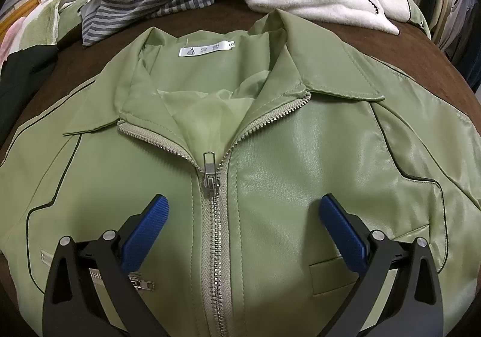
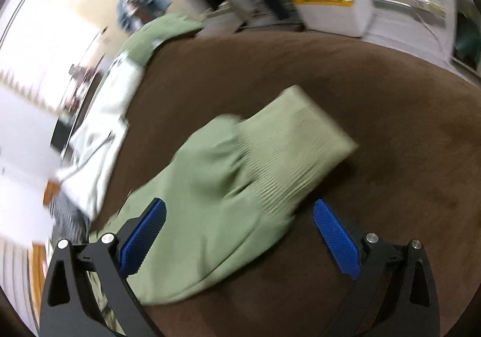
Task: Fold large clothes
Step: 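Grasp the ribbed cuff of the green jacket sleeve with the right tool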
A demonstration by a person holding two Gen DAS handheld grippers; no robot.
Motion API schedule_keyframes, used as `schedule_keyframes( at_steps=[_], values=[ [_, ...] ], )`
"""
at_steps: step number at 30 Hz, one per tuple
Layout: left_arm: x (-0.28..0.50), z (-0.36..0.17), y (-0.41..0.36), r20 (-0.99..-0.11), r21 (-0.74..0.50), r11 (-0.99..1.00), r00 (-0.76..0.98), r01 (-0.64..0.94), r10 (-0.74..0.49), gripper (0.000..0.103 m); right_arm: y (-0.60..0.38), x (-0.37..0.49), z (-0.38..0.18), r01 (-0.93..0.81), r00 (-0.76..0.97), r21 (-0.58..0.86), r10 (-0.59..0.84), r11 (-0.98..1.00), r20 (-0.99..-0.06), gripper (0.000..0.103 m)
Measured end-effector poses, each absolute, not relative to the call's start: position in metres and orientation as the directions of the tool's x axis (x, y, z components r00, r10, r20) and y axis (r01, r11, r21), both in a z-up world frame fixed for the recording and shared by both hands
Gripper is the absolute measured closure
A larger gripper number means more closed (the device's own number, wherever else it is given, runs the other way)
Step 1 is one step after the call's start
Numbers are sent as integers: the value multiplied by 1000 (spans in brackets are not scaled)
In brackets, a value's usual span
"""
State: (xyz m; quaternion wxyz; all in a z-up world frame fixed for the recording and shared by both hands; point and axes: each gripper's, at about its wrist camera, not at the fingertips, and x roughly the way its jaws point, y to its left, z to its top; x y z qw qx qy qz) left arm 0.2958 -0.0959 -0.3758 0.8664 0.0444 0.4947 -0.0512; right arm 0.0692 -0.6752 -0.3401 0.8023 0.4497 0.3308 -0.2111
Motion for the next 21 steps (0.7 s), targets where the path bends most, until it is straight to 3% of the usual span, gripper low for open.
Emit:
schedule_keyframes(
  at_steps=[7, 9, 11, 16, 21],
  values=[
    [295, -375, -97, -857, 33, 991, 514, 132, -40, 5, -687, 102, -340, 629, 662, 526, -40, 572, -748, 6],
    [295, -375, -97, -855, 35, 991, 517, 131, -38, 5, -690, 103, -340, 603, 684, 561, -6, 567, -729, 23],
    [294, -376, -98, -854, 36, 991, 519, 130, -37, 5, -696, 99, -342, 608, 688, 582, 9, 540, -726, 65],
    [293, -376, -98, -855, 37, 991, 518, 127, -35, 5, -692, 93, -332, 601, 693, 576, -3, 554, -721, 78],
    [293, -373, -99, -864, 44, 992, 503, 120, -23, 5, -672, 92, -286, 542, 744, 577, -31, 611, -667, 80]
  ],
)
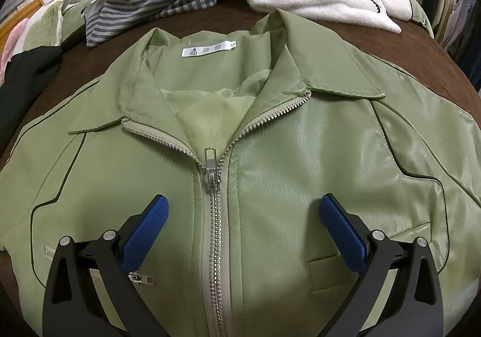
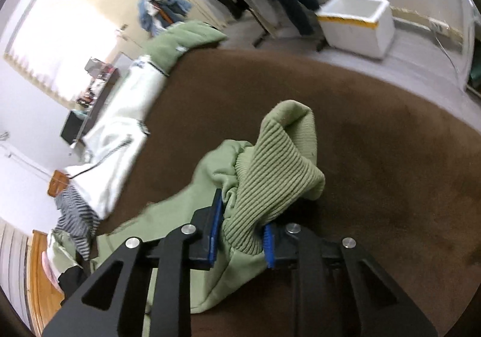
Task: Fold large clothes
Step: 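Grasp the ribbed cuff of the green jacket sleeve with the right tool, then lift the sleeve cuff with the right tool and carry it across the jacket body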
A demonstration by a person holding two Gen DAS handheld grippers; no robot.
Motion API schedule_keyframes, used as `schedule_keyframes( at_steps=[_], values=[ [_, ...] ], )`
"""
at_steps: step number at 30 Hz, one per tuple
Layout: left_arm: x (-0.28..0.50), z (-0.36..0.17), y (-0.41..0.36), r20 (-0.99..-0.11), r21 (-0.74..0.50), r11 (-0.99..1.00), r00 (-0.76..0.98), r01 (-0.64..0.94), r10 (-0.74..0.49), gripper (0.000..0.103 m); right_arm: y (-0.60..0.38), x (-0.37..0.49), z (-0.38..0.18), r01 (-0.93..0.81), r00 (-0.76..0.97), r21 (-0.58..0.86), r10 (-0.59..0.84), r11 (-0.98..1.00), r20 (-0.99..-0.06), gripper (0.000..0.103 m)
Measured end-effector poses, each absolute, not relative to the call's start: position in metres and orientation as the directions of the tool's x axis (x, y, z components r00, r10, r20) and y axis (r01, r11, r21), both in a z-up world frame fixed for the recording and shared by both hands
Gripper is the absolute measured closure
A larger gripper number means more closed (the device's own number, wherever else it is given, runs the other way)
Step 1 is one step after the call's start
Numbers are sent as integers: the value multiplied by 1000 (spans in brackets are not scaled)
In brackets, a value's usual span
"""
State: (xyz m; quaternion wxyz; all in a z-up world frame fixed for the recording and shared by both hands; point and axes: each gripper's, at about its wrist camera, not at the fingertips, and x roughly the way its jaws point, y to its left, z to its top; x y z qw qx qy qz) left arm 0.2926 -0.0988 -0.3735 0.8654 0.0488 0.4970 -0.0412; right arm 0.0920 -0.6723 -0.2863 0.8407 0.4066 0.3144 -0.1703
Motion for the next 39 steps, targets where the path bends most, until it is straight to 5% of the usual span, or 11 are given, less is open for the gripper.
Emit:
schedule_keyframes(
  at_steps=[15, 22, 39],
  values=[
    [249, -331, -69, -882, 84, 974, 471, 210, -25, 6, -526, 127, -78, 231, 879, 439, 7, 868, -476, 84],
    [230, -352, -30, -915, 94, 978, 404, 184, 12, 6, -422, 140, 10, 63, 923, 349, 79, 935, -376, 90],
    [222, -355, 4, -918, 7, 986, 392, 168, -60, 6, -261, 170, 78, -121, 892, 197, 194, 973, -407, 92]
  ],
)
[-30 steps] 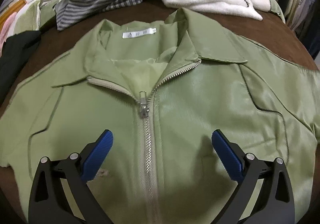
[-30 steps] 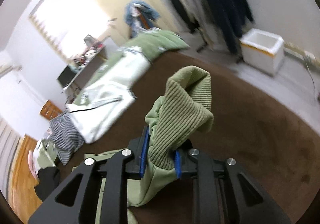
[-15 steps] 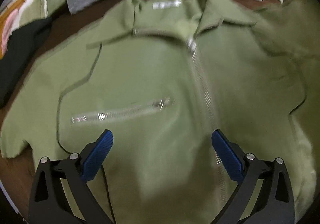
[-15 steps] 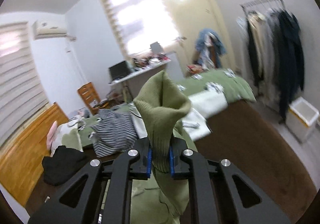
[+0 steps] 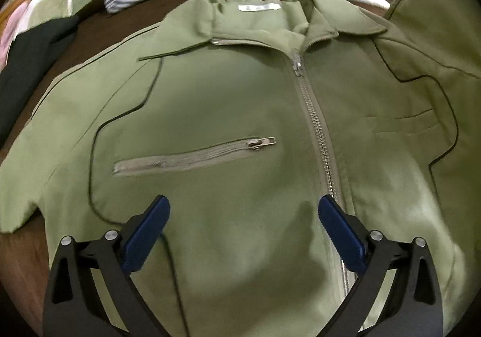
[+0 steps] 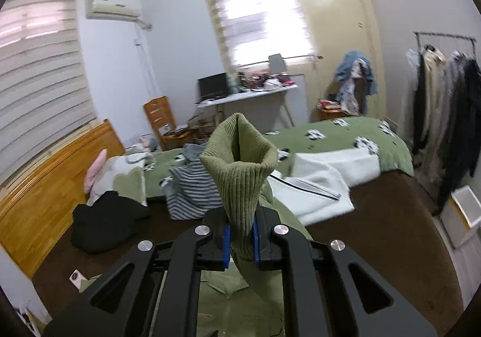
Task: Fold large clothes
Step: 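Lift the sleeve cuff with the right tool and carry it across the jacket body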
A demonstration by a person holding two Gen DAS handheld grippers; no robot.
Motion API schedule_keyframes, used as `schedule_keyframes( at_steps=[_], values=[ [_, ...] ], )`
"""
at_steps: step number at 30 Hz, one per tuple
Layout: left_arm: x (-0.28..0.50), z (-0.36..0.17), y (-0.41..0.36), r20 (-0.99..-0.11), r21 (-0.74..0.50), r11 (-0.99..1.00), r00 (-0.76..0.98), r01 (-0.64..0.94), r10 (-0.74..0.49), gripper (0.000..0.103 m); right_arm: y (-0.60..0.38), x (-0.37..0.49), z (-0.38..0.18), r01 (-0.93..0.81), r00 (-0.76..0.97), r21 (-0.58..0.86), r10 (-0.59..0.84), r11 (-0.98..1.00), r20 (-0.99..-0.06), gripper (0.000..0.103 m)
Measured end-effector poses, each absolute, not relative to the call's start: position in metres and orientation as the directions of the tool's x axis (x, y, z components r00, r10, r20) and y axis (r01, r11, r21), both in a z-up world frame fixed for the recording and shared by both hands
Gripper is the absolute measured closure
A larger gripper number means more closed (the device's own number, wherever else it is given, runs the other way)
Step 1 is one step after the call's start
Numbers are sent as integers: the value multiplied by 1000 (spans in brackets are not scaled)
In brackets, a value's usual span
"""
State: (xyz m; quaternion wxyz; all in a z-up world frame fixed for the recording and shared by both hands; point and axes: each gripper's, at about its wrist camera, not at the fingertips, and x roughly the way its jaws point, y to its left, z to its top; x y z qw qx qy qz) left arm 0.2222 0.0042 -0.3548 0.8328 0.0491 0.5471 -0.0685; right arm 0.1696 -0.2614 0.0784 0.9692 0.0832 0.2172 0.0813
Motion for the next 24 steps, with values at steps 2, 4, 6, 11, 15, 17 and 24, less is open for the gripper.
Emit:
schedule_keyframes(
  at_steps=[2, 4, 6, 11, 15, 17, 24],
  values=[
    [218, -349, 11, -917, 6, 987, 395, 160, -58, 6, -240, 171, 94, -162, 891, 190, 226, 968, -394, 92],
    [212, -347, 16, -919, 20, 986, 392, 168, -48, 6, -216, 174, 110, -200, 889, 178, 255, 964, -381, 92],
    [205, -348, 21, -923, 39, 981, 383, 188, -36, 6, -195, 176, 123, -239, 884, 177, 289, 955, -368, 92],
    [197, -366, 36, -940, 39, 978, 339, 204, -33, 6, -136, 186, 148, -329, 868, 153, 363, 932, -339, 92],
    [195, -374, 40, -930, 16, 974, 361, 225, -69, 5, -93, 196, 154, -391, 845, 133, 413, 911, -339, 93],
    [193, -374, 41, -923, 17, 971, 378, 237, -76, 5, -72, 200, 154, -419, 831, 127, 436, 899, -345, 93],
    [189, -371, 46, -914, -8, 969, 390, 246, -107, 6, -31, 206, 150, -467, 797, 148, 487, 872, -358, 93]
  ],
)
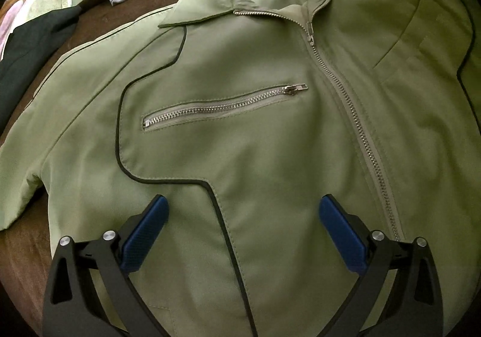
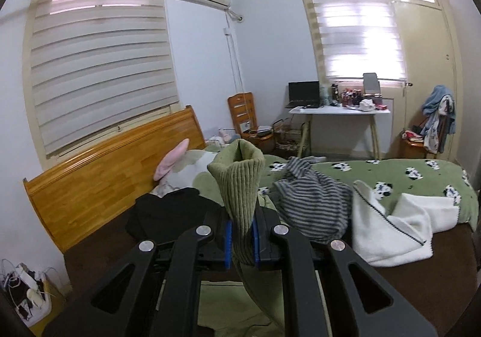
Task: Fold large clothes
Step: 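Lift the sleeve cuff with the right tool and carry it across the jacket body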
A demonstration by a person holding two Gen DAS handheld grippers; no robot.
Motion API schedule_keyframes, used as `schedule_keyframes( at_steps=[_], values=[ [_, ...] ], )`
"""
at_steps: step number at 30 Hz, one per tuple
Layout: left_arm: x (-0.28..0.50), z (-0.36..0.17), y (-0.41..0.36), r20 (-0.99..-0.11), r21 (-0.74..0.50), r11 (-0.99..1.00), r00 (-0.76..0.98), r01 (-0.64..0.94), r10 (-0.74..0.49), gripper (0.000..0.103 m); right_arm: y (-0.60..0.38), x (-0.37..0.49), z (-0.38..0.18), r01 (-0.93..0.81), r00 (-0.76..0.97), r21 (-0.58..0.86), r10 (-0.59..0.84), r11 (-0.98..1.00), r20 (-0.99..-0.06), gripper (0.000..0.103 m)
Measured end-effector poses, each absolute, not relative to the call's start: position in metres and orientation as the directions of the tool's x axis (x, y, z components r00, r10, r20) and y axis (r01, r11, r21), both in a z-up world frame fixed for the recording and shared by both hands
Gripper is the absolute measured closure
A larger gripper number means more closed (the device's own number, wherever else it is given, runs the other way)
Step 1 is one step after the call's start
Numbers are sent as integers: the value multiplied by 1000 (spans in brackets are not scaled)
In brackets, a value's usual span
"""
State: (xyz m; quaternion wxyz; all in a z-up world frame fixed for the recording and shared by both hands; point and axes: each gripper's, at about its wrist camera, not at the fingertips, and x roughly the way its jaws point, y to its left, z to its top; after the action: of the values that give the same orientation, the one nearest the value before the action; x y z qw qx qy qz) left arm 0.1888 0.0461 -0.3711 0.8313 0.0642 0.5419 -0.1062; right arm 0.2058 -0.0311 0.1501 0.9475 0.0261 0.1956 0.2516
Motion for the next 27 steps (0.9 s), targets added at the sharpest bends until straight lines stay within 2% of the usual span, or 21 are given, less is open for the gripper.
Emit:
schedule_keyframes(
  at_steps=[9, 14, 18, 22, 27],
  values=[
    [169, -326, 97, -881, -15, 977, 459, 215, -114, 6, 10, 209, 158, -505, 773, 157, 526, 849, -354, 93],
    [140, -288, 146, -860, 0, 988, 504, 157, -80, 6, 49, 219, 158, -538, 744, 162, 556, 827, -371, 93],
    [116, -278, 184, -862, 9, 994, 505, 111, -48, 6, 95, 228, 146, -570, 711, 154, 579, 807, -400, 93],
    [88, -287, 220, -881, -8, 999, 472, 32, -22, 6, 153, 235, 109, -598, 662, 155, 594, 786, -457, 93],
    [66, -305, 267, -896, -30, 996, 444, -80, 8, 6, 247, 228, 14, -646, 587, 100, 576, 757, -568, 93]
  ],
)
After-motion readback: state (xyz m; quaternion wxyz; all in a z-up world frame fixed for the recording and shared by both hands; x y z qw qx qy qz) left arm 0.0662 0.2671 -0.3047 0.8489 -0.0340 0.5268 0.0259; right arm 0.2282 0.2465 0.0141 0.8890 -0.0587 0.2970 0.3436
